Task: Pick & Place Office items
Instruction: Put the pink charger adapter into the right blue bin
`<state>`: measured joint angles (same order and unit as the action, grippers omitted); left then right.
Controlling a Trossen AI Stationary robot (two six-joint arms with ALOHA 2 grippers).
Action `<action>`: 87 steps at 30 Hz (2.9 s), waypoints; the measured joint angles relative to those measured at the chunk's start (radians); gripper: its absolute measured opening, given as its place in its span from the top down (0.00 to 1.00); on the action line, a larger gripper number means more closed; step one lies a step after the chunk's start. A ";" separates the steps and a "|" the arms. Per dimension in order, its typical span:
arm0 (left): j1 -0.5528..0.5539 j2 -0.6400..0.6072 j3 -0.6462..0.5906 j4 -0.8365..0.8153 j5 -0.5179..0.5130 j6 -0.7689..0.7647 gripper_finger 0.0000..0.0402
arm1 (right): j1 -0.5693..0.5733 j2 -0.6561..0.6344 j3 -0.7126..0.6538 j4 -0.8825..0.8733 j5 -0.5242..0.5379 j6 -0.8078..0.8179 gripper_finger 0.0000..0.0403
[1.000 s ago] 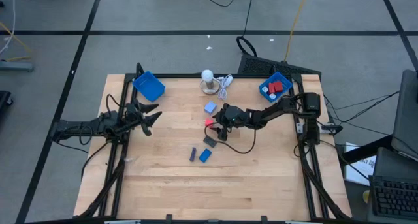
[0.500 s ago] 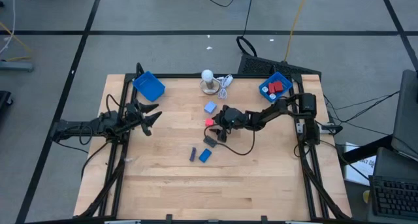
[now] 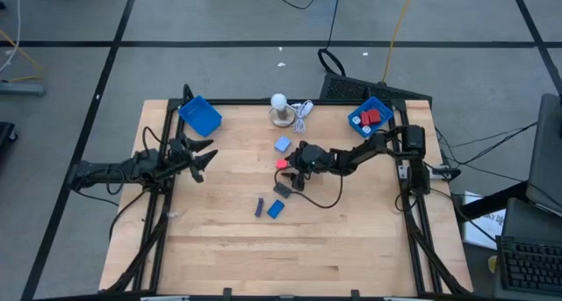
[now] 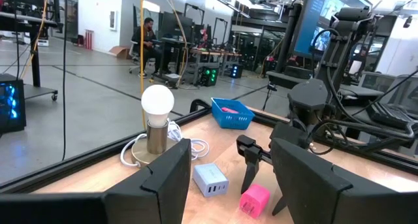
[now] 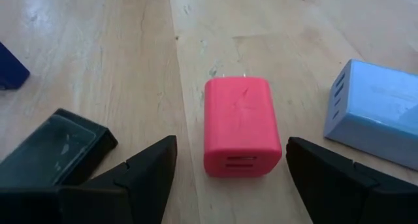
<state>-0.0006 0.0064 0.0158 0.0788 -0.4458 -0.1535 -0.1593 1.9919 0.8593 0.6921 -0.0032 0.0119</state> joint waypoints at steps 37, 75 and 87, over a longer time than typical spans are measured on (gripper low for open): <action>0.000 0.000 0.000 0.000 0.000 0.000 0.47 | 0.000 0.000 0.000 0.001 0.002 0.002 0.32; 0.000 0.000 0.000 0.000 0.000 0.000 0.47 | 0.004 -0.001 -0.001 0.013 0.054 0.014 0.41; 0.000 0.000 0.000 0.000 0.000 0.000 0.47 | 0.004 -0.001 -0.001 0.014 0.054 0.014 0.51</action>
<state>-0.0006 0.0064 0.0158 0.0788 -0.4460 -0.1535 -0.1551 1.9907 0.8585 0.7063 0.0509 0.0259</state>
